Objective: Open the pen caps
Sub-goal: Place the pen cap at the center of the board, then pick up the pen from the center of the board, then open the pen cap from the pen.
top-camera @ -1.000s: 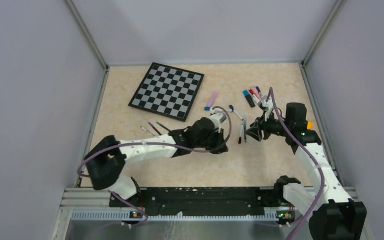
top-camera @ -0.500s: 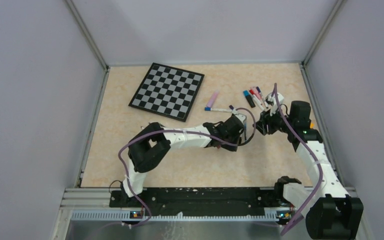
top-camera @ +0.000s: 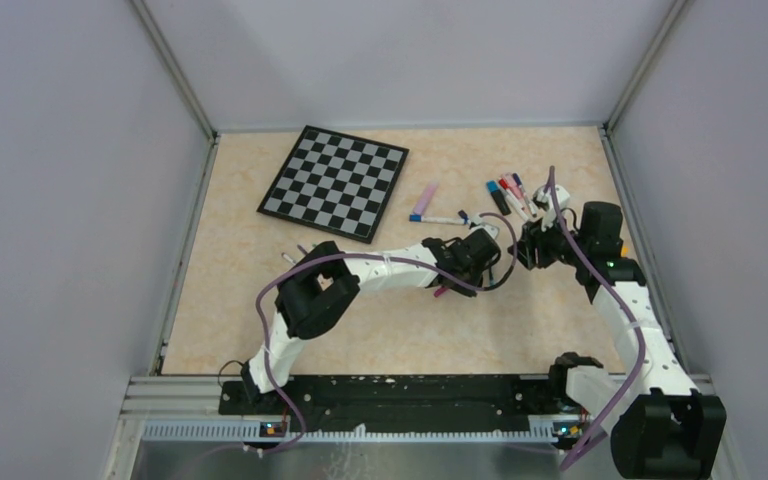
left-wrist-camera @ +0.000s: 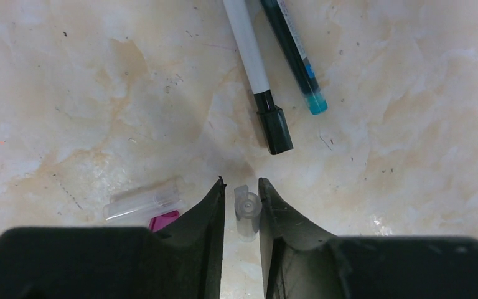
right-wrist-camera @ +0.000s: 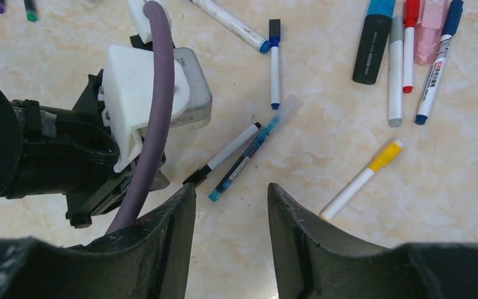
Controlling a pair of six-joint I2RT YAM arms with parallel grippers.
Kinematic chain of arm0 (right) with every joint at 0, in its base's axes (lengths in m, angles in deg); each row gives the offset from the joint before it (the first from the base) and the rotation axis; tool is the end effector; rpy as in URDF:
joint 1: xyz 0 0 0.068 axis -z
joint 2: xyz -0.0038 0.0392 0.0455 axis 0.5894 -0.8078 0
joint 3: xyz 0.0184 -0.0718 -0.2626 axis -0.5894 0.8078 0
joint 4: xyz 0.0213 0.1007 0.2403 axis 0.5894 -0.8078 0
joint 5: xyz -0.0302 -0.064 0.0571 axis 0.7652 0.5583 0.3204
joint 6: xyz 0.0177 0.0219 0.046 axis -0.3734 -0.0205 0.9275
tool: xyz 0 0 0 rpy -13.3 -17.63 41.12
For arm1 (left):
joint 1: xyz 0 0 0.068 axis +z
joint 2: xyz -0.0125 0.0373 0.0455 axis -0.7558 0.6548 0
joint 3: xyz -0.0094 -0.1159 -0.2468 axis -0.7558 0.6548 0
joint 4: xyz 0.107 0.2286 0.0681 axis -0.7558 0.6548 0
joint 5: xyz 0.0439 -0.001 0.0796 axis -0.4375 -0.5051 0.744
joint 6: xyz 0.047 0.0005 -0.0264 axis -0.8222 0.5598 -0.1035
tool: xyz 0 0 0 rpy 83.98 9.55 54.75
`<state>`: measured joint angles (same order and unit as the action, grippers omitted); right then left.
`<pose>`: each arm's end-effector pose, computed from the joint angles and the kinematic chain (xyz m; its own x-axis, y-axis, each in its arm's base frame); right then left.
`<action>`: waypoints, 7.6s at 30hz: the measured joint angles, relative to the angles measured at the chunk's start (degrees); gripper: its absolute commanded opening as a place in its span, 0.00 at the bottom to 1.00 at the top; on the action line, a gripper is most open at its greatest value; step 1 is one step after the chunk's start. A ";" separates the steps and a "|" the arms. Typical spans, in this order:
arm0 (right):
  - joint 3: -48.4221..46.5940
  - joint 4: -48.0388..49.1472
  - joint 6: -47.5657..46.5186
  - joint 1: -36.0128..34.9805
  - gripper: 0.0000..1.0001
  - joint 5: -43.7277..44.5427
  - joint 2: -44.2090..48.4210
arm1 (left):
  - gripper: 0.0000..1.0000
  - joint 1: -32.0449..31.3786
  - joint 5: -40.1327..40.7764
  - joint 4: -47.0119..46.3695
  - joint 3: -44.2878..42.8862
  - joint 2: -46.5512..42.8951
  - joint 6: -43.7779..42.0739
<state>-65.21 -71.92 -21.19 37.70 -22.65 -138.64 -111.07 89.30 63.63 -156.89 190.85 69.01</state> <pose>0.2027 0.0145 0.2622 -0.4520 -0.2195 -0.8646 -0.5805 0.8083 0.0983 0.2206 -0.4034 0.1689 -0.7557 0.3604 -0.5469 0.5274 0.8299 -0.1818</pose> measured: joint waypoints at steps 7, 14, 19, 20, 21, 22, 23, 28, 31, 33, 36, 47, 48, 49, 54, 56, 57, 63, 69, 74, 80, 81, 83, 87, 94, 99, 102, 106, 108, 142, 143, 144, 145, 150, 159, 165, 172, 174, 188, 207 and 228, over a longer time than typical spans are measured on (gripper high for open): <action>0.00 0.04 0.00 0.22 0.45 0.07 -0.11 | 0.36 0.00 1.73 1.29 -0.74 0.15 -0.52; 0.00 0.24 0.00 0.61 0.45 0.02 -0.31 | 0.40 0.02 1.92 1.29 -0.81 0.15 -1.22; 0.00 0.39 -0.11 0.92 0.45 -0.37 -0.33 | 0.41 0.07 1.92 1.22 -1.16 0.13 -1.62; 0.00 0.39 -0.13 0.94 0.45 -0.46 -0.33 | 0.41 0.09 1.92 1.20 -1.18 0.13 -1.64; 0.00 0.39 -0.15 0.96 0.45 -0.57 -0.33 | 0.41 0.11 1.92 1.20 -1.18 0.13 -1.66; 0.00 0.37 -0.20 0.96 0.45 -0.63 -0.33 | 0.41 0.13 1.90 1.20 -1.18 0.11 -1.66; 0.00 0.39 -0.42 0.96 0.45 -0.72 -0.33 | 0.42 0.17 1.90 1.20 -1.18 0.11 -1.66; 0.02 0.39 -0.81 1.11 0.45 -1.18 -0.37 | 0.42 0.42 1.88 0.94 -1.18 -0.46 -1.66; 0.02 0.37 -1.11 1.22 0.45 -1.40 -0.66 | 0.42 0.57 1.79 0.59 -1.18 -0.98 -1.66; 0.02 0.37 -1.22 1.22 0.45 -1.57 -0.79 | 0.42 0.74 1.70 0.33 -1.18 -1.18 -1.64; 0.02 0.37 -1.31 1.22 0.45 -1.70 -0.81 | 0.41 0.92 1.55 0.26 -1.18 -1.25 -1.62; 0.79 0.17 -1.64 1.22 0.45 -2.23 -1.07 | 0.41 1.75 0.13 -0.57 -0.33 -1.81 -1.22; 0.79 0.17 -1.64 1.22 0.45 -2.25 -1.07 | 0.41 1.79 0.13 -0.70 0.04 -2.14 -1.20; 0.79 0.17 -1.62 1.25 0.45 -2.32 -1.14 | 0.41 1.84 0.13 -0.98 0.57 -2.60 -1.22; 0.79 0.15 -1.64 1.33 0.45 -2.54 -1.42 | 0.40 1.90 0.35 -2.75 3.54 -6.12 -1.27; 0.79 0.17 -1.64 1.33 0.45 -2.64 -1.42 | 0.41 1.90 0.70 -4.07 5.44 -8.22 -1.40; 0.79 0.17 -1.66 1.33 0.45 -2.73 -1.44 | 0.41 1.90 1.05 -4.68 6.78 -9.68 -1.49; 1.92 0.87 -2.16 1.38 0.45 -4.22 -1.44 | 0.51 1.90 3.78 -9.92 16.44 -19.96 -2.80; 5.05 1.68 -4.20 1.57 0.50 -7.65 -1.44 | 0.96 1.90 8.44 -16.04 27.76 -33.97 -5.05; 6.51 1.46 -6.75 1.60 0.55 -10.19 -1.70 | 0.99 2.08 14.21 -21.11 37.51 -46.40 -4.98; 6.12 0.68 -7.98 1.57 0.56 -9.92 -5.40 | 0.99 3.04 17.79 -23.58 50.01 -60.02 -2.91; 5.51 -0.02 -8.13 1.44 0.57 -9.27 -6.69 | 0.99 3.08 18.03 -23.71 51.98 -62.47 -2.51; 3.85 -1.33 -8.22 0.79 0.58 -7.19 -9.64 | 0.99 3.10 18.27 -23.98 55.87 -67.69 -1.49; -0.31 -3.10 -8.13 -1.75 0.59 -2.16 -14.62 | 0.99 3.13 18.45 -24.33 61.61 -76.30 0.44; -7.56 -3.78 -5.46 -6.56 0.56 6.58 -23.71 | 0.99 3.13 18.45 -24.74 66.71 -82.40 3.04; -12.85 -4.81 -2.45 -8.11 0.52 11.87 -32.11 | 0.99 3.13 18.45 -25.22 66.79 -81.94 3.80; -14.36 -5.31 -1.22 -8.87 0.51 14.08 -35.23 | 0.99 3.13 18.47 -25.57 66.79 -80.83 4.09; -15.67 -5.77 0.00 -10.99 0.49 16.57 -37.92 | 0.99 3.13 18.47 -25.90 66.79 -79.54 4.17; -16.09 -5.92 0.37 -11.91 0.47 17.31 -38.73 | 0.99 3.13 18.47 -26.03 66.79 -79.34 4.17; -14.12 -5.70 -0.55 -14.10 0.04 29.07 -39.15 | 0.99 3.13 18.01 -27.43 66.79 -79.36 4.48; -14.01 -5.60 -0.55 -14.03 0.02 29.09 -39.12 | 0.99 3.13 17.97 -27.54 66.79 -79.36 4.50; -13.84 -5.46 -0.57 -13.79 0.00 29.09 -38.93 | 0.99 3.13 17.79 -27.69 66.79 -79.36 4.61; -13.51 -5.16 -0.57 -13.68 0.00 29.11 -38.71 | 0.99 3.13 17.73 -27.87 66.79 -79.36 4.66; -11.54 -4.61 -0.48 -12.35 0.00 28.28 -36.83 | 0.99 3.13 16.59 -29.00 66.79 -79.32 4.85; -8.35 -5.07 -0.66 -6.40 0.00 19.12 -27.58 | 0.99 3.13 10.34 -40.17 69.46 -76.04 6.40; -8.04 -5.70 -2.64 -4.24 0.00 6.19 -20.41 | 0.99 3.32 4.94 -51.74 70.31 -69.31 10.88; -7.48 -7.85 -5.05 -4.07 0.00 -8.63 -17.84 | 0.99 3.85 1.84 -64.70 67.73 -56.63 18.71; -7.43 -8.35 -5.57 -4.07 0.00 -11.63 -17.20 | 0.99 3.89 2.29 -65.64 65.55 -53.11 20.92; -6.73 -9.35 -6.51 -4.31 0.00 -21.11 -15.30 | 0.91 4.22 10.99 -43.41 36.70 -35.82 33.59; -6.73 -9.75 -7.58 -7.96 0.00 -22.29 -14.80 | 0.48 4.22 10.40 -31.85 25.29 -25.70 36.70; -4.87 -9.16 -6.99 -8.94 0.52 -22.29 -14.75 | 0.00 4.26 5.44 -41.27 31.34 -25.46 33.83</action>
<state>-70.08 -81.08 -28.18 28.76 -44.95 -153.40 -106.81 94.74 22.37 -125.55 165.39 102.85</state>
